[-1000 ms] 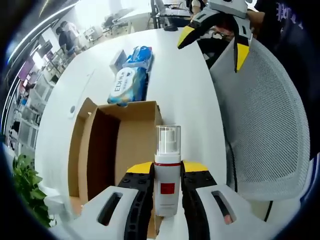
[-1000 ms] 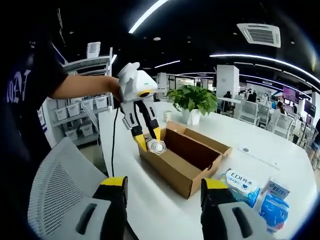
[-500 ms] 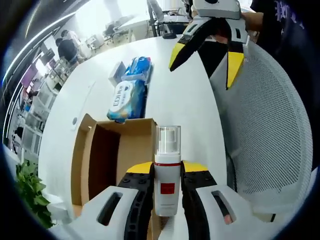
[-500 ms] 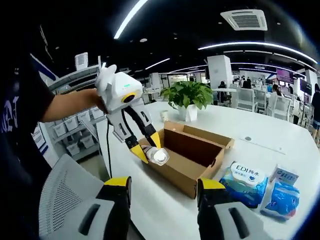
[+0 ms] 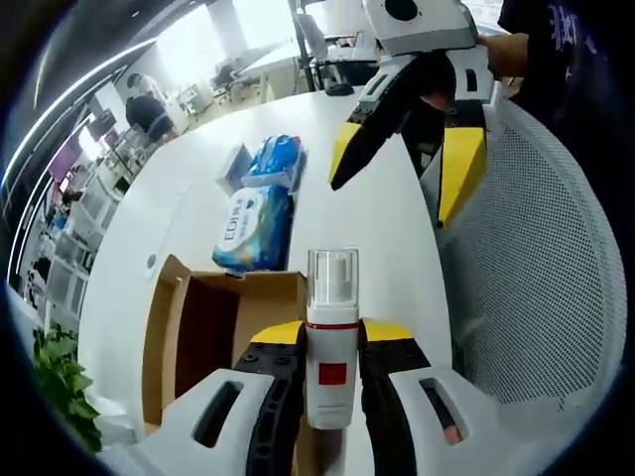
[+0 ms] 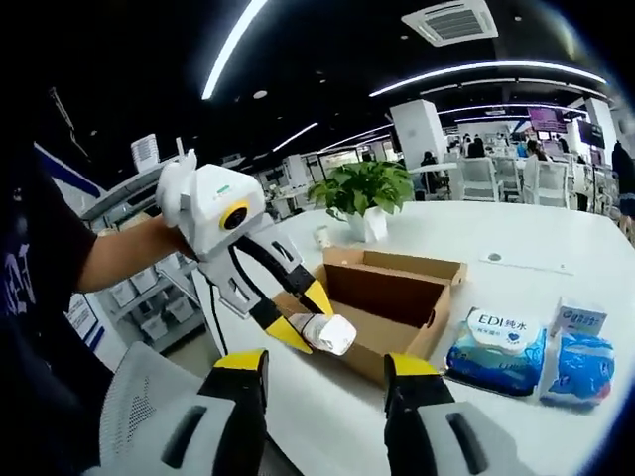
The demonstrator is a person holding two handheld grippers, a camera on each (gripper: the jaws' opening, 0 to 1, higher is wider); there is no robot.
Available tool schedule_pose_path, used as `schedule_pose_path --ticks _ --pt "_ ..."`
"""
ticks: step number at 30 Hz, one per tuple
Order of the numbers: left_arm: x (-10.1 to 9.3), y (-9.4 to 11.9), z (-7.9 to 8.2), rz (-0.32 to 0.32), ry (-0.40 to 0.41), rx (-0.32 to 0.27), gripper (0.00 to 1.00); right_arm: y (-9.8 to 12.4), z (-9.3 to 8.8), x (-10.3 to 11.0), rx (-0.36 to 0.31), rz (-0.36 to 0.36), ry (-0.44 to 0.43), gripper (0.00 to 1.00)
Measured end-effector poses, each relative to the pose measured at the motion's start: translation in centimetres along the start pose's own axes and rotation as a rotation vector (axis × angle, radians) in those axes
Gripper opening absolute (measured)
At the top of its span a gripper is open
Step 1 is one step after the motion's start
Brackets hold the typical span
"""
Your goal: Operate the shoe box by opening the lid, removing the specified soft item, and placing it in the target area until the item is outside and the box remains undamaged.
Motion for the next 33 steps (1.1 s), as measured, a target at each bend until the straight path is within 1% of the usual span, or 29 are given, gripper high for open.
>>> schedule_pose_path --ticks 2,9,12,16,24,28,30,33 --pt "-0.2 -0.3 0.2 -0.006 -0.004 -0.008 0.19 -0.1 -0.1 0.1 -0.001 -0.002 -0.011 0.4" --pt "-0.8 -0.8 0.9 -0.024 -0.026 -0.051 0.19 -0.4 -0.6 -0.3 0.005 -0.025 -0.065 0.36" --pt "-0.9 -1.0 1.3 -0.026 -0.037 -0.078 0.19 -0.4 -0.7 -0.5 -0.003 -0.034 -0.115 0.34" --pt "-1.0 -1.2 1.6 -0.032 -0.046 -0.09 0.2 -0.4 -0.8 -0.7 -0.003 -0.04 -0.146 0.27" --pt "-1.7 -1.8 2.5 -0.041 -0.082 -0.135 0.2 -0.7 -1.1 -1.0 -0.02 -0.056 -0.274 0.29" --pt "-1.9 -2.0 2.6 -0.042 -0.108 -0.139 0.2 -0.7 -1.2 -1.0 -0.035 -0.059 -0.348 0.28" --pt "-1.9 -2.0 2.6 -0.043 -0.117 -0.143 0.2 -0.7 -1.4 -1.1 -0.029 -0.066 -0.364 0.27" --pt "-2.1 -2.1 2.7 -0.049 -0.128 -0.148 0.2 -0.7 -1.5 -1.1 -0.025 -0.074 -0.361 0.23"
Point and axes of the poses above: the point that each gripper's makers call its tool centre point, and the gripper's own axes: y roughly backward along the fingers, x roughly to its left, z roughly out of its top, the point moved 7 cm from there along y, roughly backward along the fingers, and after that the axes turned 12 degrees about -x, right-handed, at the moved point
